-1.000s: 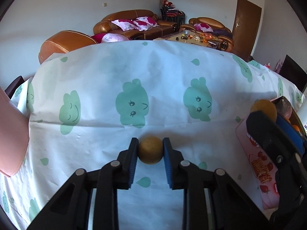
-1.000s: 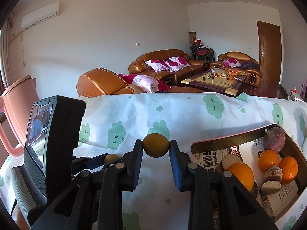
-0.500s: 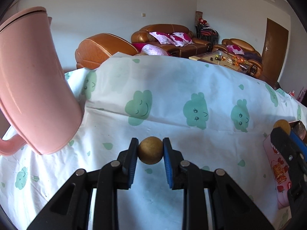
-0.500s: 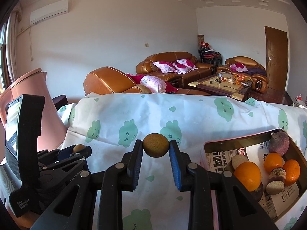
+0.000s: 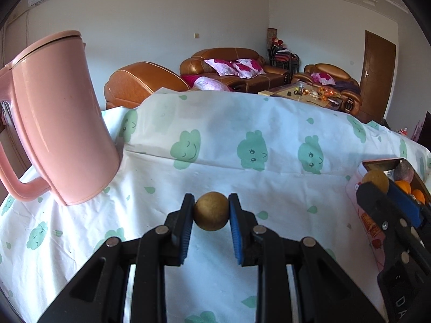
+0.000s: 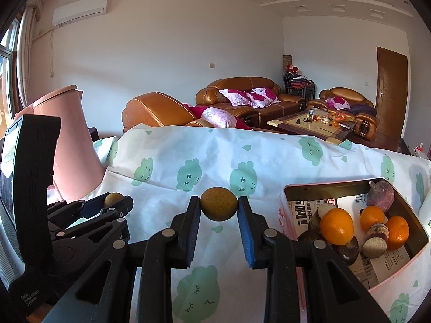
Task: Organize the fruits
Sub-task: 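Carry both small tan fruits with both tools over the tin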
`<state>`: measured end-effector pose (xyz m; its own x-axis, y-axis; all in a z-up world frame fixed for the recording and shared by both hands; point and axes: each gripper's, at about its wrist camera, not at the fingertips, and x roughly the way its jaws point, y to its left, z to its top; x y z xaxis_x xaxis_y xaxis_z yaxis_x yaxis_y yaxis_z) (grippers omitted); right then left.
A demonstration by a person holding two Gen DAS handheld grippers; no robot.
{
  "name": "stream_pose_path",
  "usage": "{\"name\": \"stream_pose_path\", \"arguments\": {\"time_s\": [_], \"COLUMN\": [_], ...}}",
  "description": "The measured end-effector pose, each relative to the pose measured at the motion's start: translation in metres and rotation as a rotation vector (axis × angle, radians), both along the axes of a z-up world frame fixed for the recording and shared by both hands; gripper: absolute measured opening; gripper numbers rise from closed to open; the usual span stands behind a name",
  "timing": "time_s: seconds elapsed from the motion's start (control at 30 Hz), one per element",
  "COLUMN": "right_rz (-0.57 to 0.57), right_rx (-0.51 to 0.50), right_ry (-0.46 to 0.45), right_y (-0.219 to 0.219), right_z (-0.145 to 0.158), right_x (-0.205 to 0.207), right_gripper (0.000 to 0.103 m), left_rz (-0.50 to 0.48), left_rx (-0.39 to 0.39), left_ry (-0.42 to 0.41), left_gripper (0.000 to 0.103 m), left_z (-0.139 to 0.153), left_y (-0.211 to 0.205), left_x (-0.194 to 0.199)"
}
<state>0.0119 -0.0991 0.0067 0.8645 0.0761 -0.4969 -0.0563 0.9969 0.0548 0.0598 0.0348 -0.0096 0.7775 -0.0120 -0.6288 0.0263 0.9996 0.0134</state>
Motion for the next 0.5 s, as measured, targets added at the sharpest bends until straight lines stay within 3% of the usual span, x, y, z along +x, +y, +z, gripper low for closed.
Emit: {"name": "stream_pose_path", "arguments": {"time_s": [0.5], "right_rz": [0.004], "right_rx": [-0.009], "right_ry": [-0.027], "right_y": [-0.015], "right_z": [0.003], "right_x": [-0.044], "right_gripper": [0.03], "left_rz": [-0.041], "left_rx": [-0.028], "left_ry": [-0.067], "left_gripper": [0.027], "left_z": [0.008], "left_y": [-0.021], "left_x": [-0.04]}}
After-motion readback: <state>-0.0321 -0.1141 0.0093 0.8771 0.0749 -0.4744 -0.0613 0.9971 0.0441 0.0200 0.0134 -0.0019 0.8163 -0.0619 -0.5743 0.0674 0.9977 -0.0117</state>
